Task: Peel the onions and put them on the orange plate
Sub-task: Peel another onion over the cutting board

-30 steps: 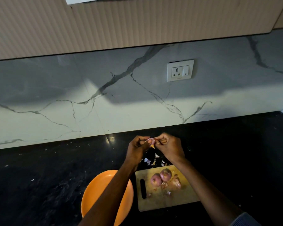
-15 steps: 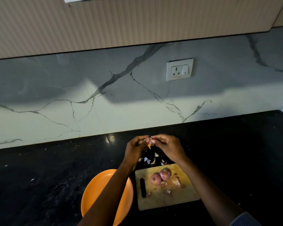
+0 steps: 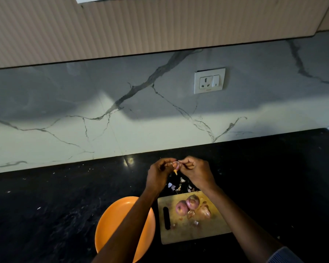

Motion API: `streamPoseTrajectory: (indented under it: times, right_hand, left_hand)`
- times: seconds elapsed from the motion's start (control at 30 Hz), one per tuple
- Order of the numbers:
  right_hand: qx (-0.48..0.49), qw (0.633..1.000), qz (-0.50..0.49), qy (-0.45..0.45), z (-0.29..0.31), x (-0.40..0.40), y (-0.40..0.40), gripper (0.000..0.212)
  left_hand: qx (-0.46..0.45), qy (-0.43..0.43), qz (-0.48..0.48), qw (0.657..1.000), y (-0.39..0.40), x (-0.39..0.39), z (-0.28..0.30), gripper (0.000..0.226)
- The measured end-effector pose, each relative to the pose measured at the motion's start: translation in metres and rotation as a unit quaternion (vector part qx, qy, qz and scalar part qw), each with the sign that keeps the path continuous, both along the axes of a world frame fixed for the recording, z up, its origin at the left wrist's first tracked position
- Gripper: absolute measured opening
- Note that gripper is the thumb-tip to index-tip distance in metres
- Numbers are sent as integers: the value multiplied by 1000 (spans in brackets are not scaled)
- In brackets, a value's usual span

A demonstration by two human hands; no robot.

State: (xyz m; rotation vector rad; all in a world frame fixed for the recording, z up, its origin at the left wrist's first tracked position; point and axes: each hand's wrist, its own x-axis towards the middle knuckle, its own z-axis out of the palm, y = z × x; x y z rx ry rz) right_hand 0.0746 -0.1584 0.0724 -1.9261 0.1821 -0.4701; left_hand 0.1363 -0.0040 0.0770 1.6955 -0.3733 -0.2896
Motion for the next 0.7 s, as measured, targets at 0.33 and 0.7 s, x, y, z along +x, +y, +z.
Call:
streamPoseTrajectory:
  times: [0.33,0.7]
  right_hand:
    - [-57,996,-44,-42,4,1,8,21]
    - [84,996,-31,12,13,8,6,16]
  left_hand:
    - [-18,-37,-34,999,6,0,1,21]
    - [-129,94,-56,986,12,1,2,18]
